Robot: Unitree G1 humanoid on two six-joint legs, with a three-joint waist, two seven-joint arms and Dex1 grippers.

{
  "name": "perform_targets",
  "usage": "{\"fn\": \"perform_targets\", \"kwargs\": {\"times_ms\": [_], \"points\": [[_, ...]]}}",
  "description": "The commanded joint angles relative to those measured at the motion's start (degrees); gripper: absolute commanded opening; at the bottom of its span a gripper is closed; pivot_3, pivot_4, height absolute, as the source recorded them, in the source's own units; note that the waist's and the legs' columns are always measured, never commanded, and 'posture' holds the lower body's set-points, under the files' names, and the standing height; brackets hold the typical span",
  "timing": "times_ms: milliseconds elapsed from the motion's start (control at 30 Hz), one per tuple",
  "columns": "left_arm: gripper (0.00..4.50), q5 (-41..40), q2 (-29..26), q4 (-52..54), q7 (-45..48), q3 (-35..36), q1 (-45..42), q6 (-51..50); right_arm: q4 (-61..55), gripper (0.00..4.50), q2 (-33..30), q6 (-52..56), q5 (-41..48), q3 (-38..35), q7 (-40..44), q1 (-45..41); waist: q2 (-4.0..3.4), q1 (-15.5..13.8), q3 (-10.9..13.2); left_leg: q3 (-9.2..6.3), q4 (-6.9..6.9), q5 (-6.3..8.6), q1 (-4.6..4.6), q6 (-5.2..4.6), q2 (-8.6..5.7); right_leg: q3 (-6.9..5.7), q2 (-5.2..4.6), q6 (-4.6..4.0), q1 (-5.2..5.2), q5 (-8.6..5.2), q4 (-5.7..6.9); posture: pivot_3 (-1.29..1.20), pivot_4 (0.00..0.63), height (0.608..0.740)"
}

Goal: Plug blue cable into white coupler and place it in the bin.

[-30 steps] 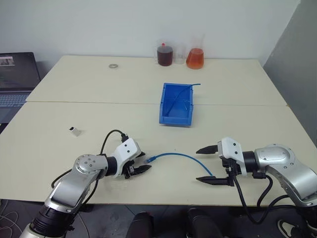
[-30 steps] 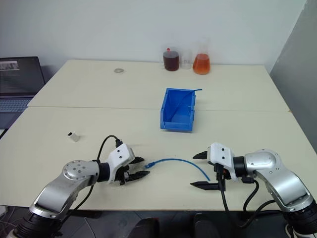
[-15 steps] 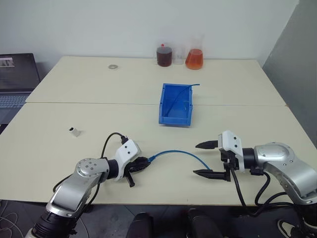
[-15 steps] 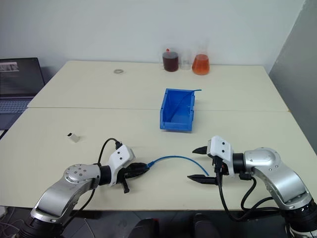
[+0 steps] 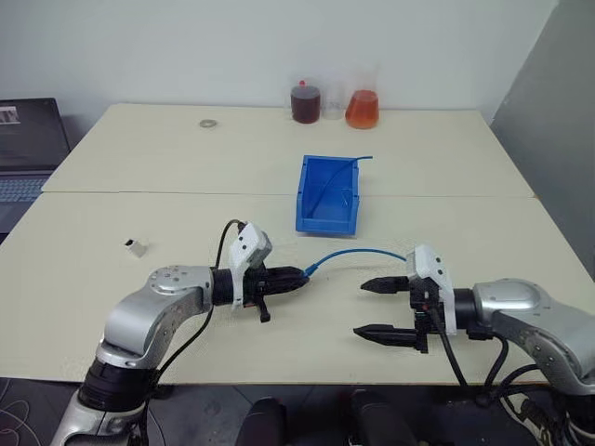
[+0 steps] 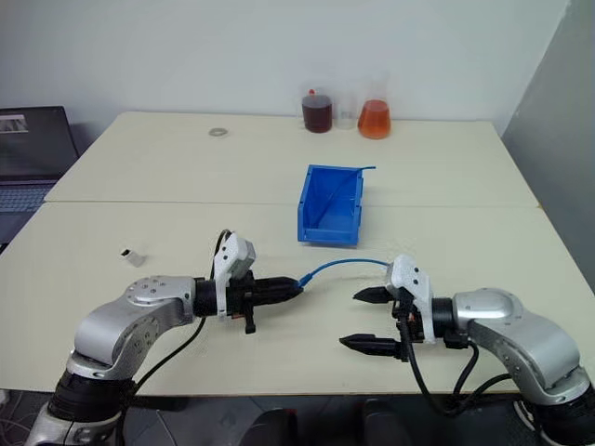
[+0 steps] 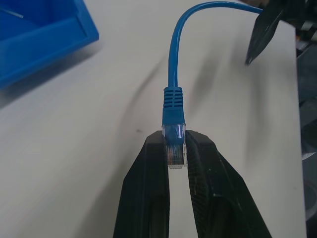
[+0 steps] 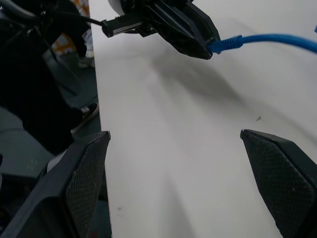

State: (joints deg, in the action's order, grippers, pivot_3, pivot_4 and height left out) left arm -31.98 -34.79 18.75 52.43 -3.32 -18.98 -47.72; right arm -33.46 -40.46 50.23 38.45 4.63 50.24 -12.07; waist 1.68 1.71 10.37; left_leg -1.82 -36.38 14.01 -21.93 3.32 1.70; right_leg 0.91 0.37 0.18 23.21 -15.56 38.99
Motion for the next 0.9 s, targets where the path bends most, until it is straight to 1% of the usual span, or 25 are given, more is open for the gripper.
{"fn": "perform_targets", "kwargs": {"times_ms": [33,133,267,367,467,800,867,900], "points": [[0.24,-6.63,0.41,1.11,1.42,2.94,-3.43,-4.01,-0.02,4.5,3.42,1.46,2.2,-0.93,-4.06,-0.9,0.02,0.1,0.01,-0.01,0.0,0.0,0.0,0.0,0.01,0.0,0.01,0.0,0.0,0.0,0.0,0.0,0.15,0.74],[0.24,-11.78,0.49,1.63,1.67,4.58,-5.47,-7.6,1.46,4.5,6.83,3.59,5.34,-2.54,-6.53,-2.53,0.02,0.11,0.01,-0.03,0.0,0.0,0.01,0.0,0.03,-0.03,0.04,0.0,0.0,0.0,0.02,0.0,0.15,0.74],[0.24,-15.67,-0.47,2.54,1.95,5.5,-6.36,-10.02,3.38,4.5,9.43,6.51,10.0,-4.8,-8.32,-5.33,0.03,0.12,0.01,-0.01,-0.01,0.0,0.0,0.0,0.02,0.01,0.03,0.0,0.0,0.0,0.01,0.0,0.15,0.74],[0.24,-16.64,-1.81,3.48,2.73,4.91,-6.43,-10.34,4.79,4.5,10.88,8.77,13.6,-6.0,-9.31,-7.69,0.04,0.1,0.03,-0.02,-0.01,0.0,-0.01,0.0,0.02,-0.01,0.03,0.0,0.0,0.0,0.0,0.0,0.15,0.74],[0.24,-17.22,-2.82,3.92,3.17,4.62,-6.12,-10.19,5.38,4.5,10.97,9.92,15.49,-5.71,-9.47,-9.6,0.04,0.07,0.03,-0.04,0.0,0.0,0.0,0.0,0.02,-0.02,0.04,-0.01,0.01,0.0,0.0,0.0,0.15,0.74],[0.24,-17.39,-3.67,4.99,3.52,4.07,-5.15,-8.84,7.75,4.5,13.08,11.67,17.76,-3.47,-9.78,-13.81,0.04,0.07,0.03,-0.03,0.0,0.0,-0.02,0.0,0.03,-0.01,0.04,-0.01,0.02,0.0,-0.01,0.0,0.15,0.74],[0.24,-17.34,-3.68,5.27,3.45,4.0,-4.93,-8.62,8.13,4.11,13.26,11.71,17.67,-2.94,-9.57,-14.16,0.04,0.07,0.03,-0.02,0.0,0.0,-0.02,0.0,0.02,0.0,0.04,-0.01,0.02,0.0,-0.01,0.0,0.15,0.74],[0.24,-17.33,-3.68,5.32,3.4,3.99,-4.88,-8.49,8.32,4.07,13.32,11.69,17.6,-2.73,-9.39,-14.32,0.04,0.08,0.03,-0.01,0.0,0.0,-0.02,0.0,0.02,0.01,0.04,-0.01,0.03,0.0,-0.01,0.0,0.15,0.74]]}}
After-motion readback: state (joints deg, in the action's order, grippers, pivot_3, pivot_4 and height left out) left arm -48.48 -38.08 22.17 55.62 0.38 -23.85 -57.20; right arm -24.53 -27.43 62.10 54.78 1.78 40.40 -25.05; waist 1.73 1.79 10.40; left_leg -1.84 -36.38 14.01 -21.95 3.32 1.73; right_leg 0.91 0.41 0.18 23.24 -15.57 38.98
